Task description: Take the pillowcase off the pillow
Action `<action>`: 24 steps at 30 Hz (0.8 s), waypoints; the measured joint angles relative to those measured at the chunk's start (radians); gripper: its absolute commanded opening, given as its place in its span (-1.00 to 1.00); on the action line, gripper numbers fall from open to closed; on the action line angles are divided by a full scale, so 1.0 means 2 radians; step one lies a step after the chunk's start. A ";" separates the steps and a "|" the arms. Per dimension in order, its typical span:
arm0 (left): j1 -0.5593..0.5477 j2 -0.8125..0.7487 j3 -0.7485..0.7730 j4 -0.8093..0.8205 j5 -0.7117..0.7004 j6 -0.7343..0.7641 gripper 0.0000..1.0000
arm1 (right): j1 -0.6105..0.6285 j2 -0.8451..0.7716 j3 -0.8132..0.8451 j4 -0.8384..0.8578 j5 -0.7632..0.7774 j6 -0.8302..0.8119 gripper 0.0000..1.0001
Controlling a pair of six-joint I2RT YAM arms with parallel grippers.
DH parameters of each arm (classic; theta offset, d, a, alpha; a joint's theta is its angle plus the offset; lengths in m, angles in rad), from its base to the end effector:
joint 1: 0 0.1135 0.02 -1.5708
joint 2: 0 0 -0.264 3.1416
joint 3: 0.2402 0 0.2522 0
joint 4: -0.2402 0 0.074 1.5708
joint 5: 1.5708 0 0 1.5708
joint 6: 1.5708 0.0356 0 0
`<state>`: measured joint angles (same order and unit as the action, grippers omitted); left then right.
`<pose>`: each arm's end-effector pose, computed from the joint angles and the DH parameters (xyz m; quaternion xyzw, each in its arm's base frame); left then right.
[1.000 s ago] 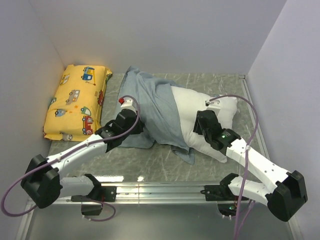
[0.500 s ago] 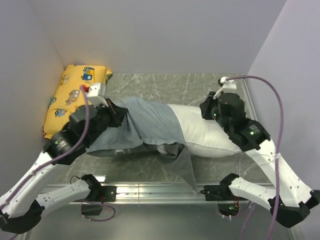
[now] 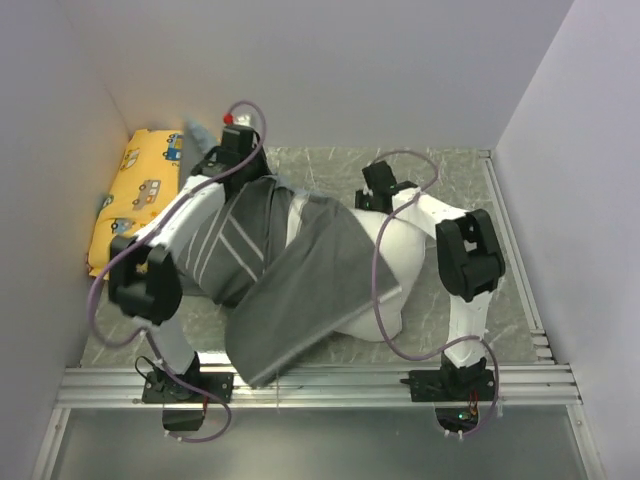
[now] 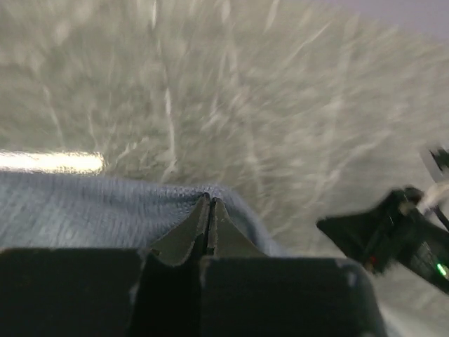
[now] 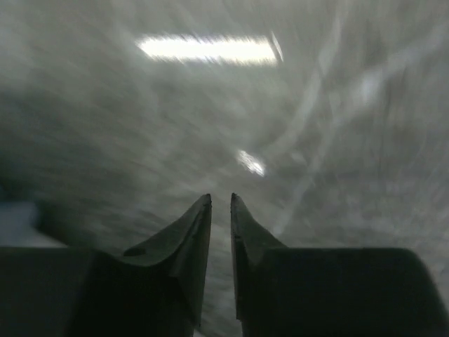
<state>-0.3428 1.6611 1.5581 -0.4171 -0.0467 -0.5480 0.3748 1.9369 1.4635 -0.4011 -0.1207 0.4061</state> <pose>0.3667 -0.1291 0.3565 -0.1002 0.8592 -0.1978 0.4612 0.3986 0.1614 0.2178 -0.0059 0.9385 0.1820 0.2933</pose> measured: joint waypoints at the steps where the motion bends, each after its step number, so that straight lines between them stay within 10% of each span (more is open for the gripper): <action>1: 0.004 0.038 -0.001 0.006 0.008 -0.002 -0.99 | 0.000 0.017 -0.010 -0.017 0.001 0.001 -0.18; 7: 0.006 0.099 -0.016 0.050 0.040 -0.021 -0.70 | -0.007 -0.032 0.031 -0.079 0.035 -0.003 0.35; 15: 0.006 0.097 0.035 0.058 0.051 -0.015 0.41 | -0.010 -0.217 0.143 -0.058 0.096 -0.002 0.49; 24: 0.006 -0.001 0.059 0.061 0.065 0.030 0.69 | -0.003 -0.395 -0.059 -0.026 0.104 0.007 0.50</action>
<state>-0.3309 1.6592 1.6752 -0.2958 0.0830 -0.4889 0.3679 1.1465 1.3464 -0.4530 0.0879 0.4202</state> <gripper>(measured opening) 0.835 0.751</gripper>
